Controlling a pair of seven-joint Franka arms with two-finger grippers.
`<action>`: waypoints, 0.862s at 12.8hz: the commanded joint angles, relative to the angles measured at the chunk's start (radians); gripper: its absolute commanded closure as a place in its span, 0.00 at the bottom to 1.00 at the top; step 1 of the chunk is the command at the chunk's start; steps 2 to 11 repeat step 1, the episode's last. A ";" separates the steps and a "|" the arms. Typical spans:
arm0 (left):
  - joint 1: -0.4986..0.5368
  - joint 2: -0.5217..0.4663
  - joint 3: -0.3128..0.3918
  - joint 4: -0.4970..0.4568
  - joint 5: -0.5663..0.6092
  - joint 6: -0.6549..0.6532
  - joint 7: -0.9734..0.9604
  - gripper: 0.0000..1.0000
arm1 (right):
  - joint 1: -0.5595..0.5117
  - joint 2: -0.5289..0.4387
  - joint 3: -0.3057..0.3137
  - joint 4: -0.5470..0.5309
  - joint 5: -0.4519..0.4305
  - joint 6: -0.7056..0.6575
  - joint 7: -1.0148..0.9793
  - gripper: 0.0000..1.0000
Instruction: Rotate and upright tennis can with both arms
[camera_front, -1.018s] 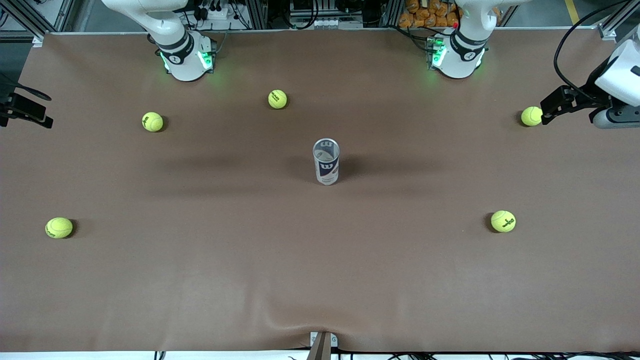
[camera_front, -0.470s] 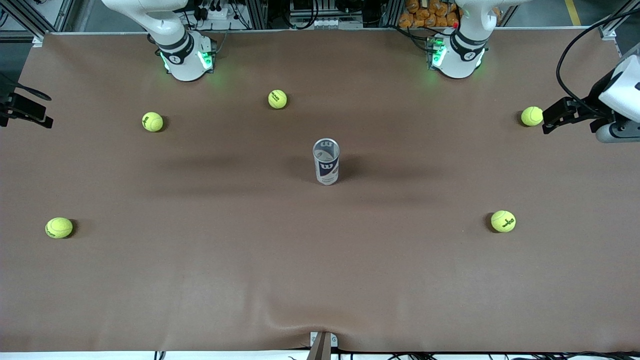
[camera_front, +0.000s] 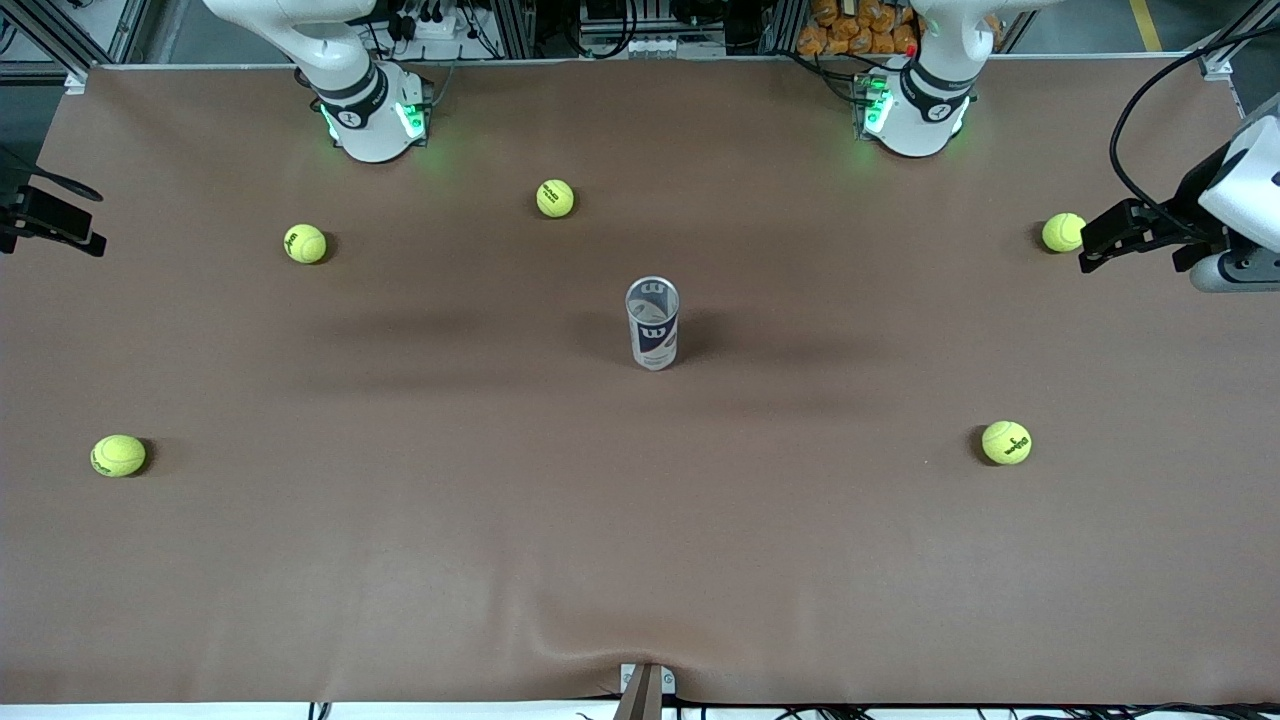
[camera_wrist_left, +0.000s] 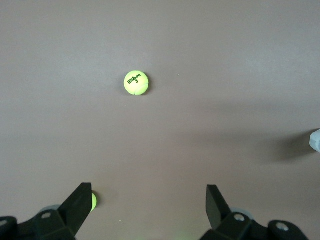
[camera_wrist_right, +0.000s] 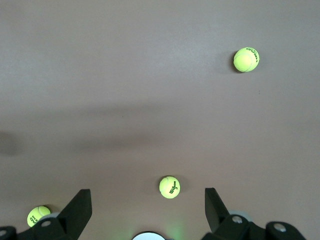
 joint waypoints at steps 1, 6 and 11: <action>0.011 0.009 -0.005 0.035 -0.017 -0.027 0.012 0.00 | 0.021 -0.018 0.002 -0.016 -0.025 0.002 -0.004 0.00; 0.011 0.009 -0.005 0.035 -0.017 -0.027 0.012 0.00 | 0.021 -0.018 0.002 -0.016 -0.025 0.002 -0.004 0.00; 0.011 0.009 -0.005 0.035 -0.017 -0.027 0.012 0.00 | 0.021 -0.018 0.002 -0.016 -0.025 0.002 -0.004 0.00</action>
